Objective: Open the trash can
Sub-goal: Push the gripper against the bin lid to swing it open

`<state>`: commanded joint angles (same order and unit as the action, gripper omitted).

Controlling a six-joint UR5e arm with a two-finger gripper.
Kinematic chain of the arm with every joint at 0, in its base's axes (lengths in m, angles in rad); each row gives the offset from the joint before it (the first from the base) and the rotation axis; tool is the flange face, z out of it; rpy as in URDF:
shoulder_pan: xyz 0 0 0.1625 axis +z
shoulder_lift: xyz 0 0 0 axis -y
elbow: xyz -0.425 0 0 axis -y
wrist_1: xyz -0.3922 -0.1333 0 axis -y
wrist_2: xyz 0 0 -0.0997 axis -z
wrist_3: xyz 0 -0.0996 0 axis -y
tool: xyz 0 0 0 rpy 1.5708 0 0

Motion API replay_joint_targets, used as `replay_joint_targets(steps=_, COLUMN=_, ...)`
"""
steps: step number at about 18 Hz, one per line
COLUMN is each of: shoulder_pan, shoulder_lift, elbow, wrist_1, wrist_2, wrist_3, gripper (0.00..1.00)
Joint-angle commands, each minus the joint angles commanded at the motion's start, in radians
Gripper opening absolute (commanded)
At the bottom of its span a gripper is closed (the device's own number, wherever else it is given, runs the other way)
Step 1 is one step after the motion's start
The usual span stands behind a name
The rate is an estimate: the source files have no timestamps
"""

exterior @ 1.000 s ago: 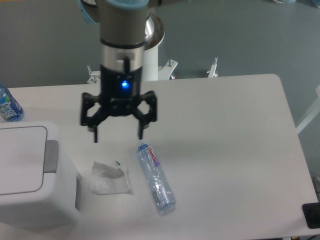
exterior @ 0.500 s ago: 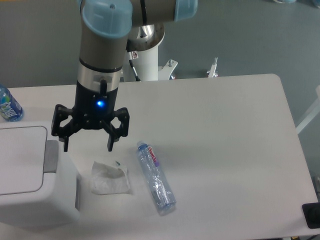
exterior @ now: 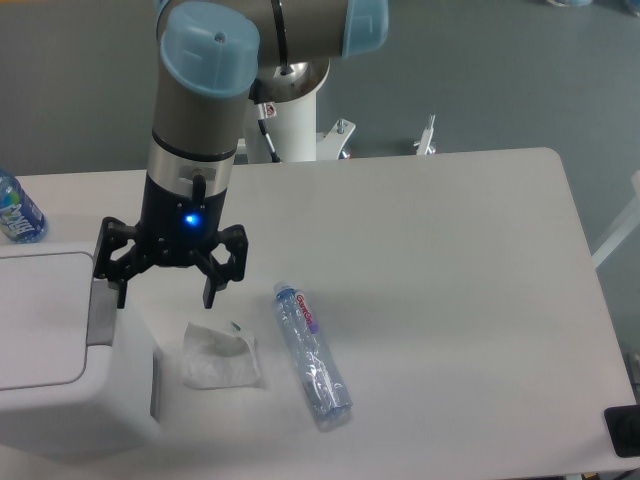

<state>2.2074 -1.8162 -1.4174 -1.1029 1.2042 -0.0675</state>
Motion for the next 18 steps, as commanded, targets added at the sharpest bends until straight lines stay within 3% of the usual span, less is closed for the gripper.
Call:
replay_joint_targets(steps=4, shoulder_pan=-0.015, shoulder_lift=-0.015, elbow=-0.003, wrist_1=0.04, wrist_2=0.002, wrist_3=-0.015, gripper=1.0)
replay_joint_targets(steps=18, shoulder_pan=-0.028, shoulder_lift=-0.035, elbow=-0.005, wrist_1=0.043, wrist_2=0.005, wrist_3=-0.015, gripper=1.0)
